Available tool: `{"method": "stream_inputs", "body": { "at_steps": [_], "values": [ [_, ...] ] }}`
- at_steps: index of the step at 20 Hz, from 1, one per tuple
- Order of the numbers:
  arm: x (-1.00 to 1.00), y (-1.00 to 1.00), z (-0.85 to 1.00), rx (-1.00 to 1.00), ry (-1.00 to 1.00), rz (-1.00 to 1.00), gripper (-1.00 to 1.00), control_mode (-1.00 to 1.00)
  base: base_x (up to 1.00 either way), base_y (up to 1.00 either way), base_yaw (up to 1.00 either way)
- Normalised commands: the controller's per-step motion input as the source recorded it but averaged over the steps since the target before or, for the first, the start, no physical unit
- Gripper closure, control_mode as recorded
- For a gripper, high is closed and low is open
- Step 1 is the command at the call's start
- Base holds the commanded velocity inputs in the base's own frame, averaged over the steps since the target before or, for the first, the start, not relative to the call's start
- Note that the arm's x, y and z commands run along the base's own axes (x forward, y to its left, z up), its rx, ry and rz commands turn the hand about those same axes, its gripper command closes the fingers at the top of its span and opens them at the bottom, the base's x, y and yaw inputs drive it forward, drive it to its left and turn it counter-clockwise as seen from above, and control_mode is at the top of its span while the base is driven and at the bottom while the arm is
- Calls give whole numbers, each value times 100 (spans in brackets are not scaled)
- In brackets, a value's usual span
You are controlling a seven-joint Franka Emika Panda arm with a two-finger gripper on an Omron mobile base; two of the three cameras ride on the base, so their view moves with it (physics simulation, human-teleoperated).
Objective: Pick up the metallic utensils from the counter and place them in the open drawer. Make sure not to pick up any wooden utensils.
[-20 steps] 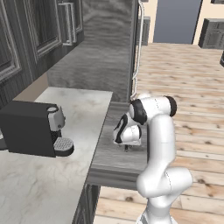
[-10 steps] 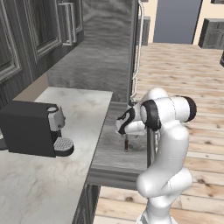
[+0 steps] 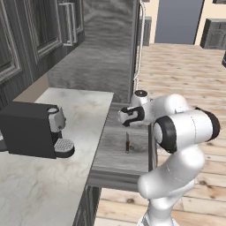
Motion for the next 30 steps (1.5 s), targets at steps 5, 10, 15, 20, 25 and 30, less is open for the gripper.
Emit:
{"method": "stream_inputs", "body": {
  "at_steps": [5,10,15,20,25,30],
  "values": [
    [-57,0,63,0,-18,0,-100,-100,0,0,0],
    [-76,0,40,0,-31,0,-100,-100,0,0,0],
    [-76,0,18,0,-18,0,-100,-100,0,0,0],
    [-25,0,21,-1,5,-3,-100,-100,0,0,0],
    [8,-11,32,-1,31,-9,-100,-100,0,0,0],
    [26,-13,56,-3,51,-5,-100,-100,0,0,0]
  ]
}}
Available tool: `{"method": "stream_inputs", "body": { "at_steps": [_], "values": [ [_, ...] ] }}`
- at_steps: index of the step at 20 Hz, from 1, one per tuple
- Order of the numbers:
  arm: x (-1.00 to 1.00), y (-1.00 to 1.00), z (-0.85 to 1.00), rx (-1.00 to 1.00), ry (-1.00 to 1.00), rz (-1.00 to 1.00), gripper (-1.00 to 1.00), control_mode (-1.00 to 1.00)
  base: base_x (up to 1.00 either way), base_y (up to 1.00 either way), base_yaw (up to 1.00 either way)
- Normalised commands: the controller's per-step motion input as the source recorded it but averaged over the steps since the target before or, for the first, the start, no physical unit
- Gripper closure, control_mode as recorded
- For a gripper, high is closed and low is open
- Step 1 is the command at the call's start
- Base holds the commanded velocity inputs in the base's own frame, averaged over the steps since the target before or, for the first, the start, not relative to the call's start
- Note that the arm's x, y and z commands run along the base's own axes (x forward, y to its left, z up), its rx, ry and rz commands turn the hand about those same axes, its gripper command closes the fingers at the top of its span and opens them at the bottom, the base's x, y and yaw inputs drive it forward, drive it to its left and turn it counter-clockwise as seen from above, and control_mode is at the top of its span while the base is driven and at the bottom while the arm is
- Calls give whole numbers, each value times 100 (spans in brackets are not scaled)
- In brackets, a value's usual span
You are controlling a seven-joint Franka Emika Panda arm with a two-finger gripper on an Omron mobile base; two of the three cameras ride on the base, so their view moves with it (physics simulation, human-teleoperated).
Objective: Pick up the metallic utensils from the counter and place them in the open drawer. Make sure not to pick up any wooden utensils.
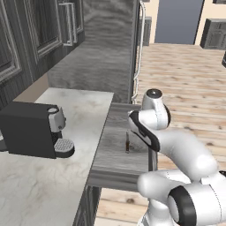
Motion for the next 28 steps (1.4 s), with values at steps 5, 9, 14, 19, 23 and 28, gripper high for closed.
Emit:
{"method": "stream_inputs", "body": {
  "at_steps": [5,9,14,19,23,28],
  "values": [
    [-27,-3,11,0,23,-1,-100,-100,0,0,0],
    [-72,-5,-16,2,0,0,-100,-100,0,0,0],
    [-32,-3,-11,1,1,0,-100,-100,0,0,0],
    [0,0,0,0,0,0,-100,-100,0,0,0],
    [-4,0,0,0,0,0,-100,-100,0,0,0],
    [-19,-1,0,0,-1,-1,-100,100,-18,-11,-3]
  ]
}}
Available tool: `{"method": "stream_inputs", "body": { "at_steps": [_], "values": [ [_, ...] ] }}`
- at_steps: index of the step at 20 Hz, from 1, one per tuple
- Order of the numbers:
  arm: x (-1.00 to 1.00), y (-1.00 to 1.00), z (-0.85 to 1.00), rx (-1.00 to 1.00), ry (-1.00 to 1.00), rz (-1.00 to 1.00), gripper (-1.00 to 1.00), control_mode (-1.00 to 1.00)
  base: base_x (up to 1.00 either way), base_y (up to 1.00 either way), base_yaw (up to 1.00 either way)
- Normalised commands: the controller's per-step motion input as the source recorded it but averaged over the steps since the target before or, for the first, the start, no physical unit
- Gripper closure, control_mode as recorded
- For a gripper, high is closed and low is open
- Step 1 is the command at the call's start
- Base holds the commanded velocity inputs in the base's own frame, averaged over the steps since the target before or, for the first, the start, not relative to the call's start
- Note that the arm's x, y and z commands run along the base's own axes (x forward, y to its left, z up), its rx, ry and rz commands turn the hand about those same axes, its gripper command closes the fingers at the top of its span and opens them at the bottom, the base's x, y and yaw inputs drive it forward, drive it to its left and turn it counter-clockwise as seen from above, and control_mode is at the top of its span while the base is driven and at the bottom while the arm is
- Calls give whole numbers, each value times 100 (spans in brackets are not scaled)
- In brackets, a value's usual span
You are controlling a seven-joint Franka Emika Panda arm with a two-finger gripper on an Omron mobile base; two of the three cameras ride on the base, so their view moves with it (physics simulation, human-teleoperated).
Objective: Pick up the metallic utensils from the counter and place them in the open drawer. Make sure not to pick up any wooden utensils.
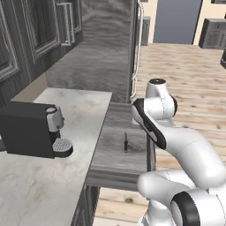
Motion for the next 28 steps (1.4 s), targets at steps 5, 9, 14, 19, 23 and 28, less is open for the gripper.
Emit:
{"method": "stream_inputs", "body": {
  "at_steps": [5,9,14,19,23,28],
  "values": [
    [0,0,0,0,0,0,-100,100,-43,-35,-18],
    [0,0,0,0,0,0,-100,100,-9,-75,-21],
    [0,0,0,0,0,0,-100,100,0,-100,-21],
    [0,0,0,0,0,0,-100,100,7,-100,-21],
    [0,0,0,0,0,0,-100,100,13,-100,-28],
    [0,0,0,0,0,0,-100,100,56,-100,-33]
  ]
}}
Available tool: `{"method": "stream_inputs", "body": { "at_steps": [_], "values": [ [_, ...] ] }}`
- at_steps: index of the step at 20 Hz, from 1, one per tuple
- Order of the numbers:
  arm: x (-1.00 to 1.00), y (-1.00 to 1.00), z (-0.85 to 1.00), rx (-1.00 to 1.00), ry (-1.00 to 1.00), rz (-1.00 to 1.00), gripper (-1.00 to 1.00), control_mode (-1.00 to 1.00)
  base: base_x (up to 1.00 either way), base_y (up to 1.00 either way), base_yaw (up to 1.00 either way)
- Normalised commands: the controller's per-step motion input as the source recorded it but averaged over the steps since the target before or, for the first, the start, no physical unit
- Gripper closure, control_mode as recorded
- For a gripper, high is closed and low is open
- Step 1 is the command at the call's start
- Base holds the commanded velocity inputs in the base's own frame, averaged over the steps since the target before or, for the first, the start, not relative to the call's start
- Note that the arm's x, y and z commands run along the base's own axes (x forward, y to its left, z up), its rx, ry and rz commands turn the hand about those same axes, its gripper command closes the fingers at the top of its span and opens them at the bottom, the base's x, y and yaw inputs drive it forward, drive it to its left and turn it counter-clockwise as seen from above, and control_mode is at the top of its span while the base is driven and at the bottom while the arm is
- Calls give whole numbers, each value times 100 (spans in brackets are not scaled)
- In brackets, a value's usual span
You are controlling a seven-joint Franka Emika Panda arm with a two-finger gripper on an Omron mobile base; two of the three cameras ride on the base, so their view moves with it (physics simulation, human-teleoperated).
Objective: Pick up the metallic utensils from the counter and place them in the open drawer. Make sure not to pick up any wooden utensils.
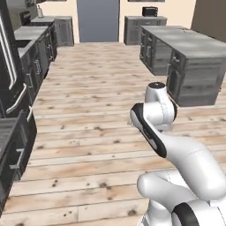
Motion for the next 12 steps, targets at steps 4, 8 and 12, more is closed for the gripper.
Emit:
{"method": "stream_inputs", "body": {
  "at_steps": [4,8,12],
  "values": [
    [0,0,0,0,0,0,-100,100,82,-100,-25],
    [0,0,0,0,0,0,-100,100,98,-100,-15],
    [0,0,0,0,0,0,-100,100,100,-100,-10]
  ]
}}
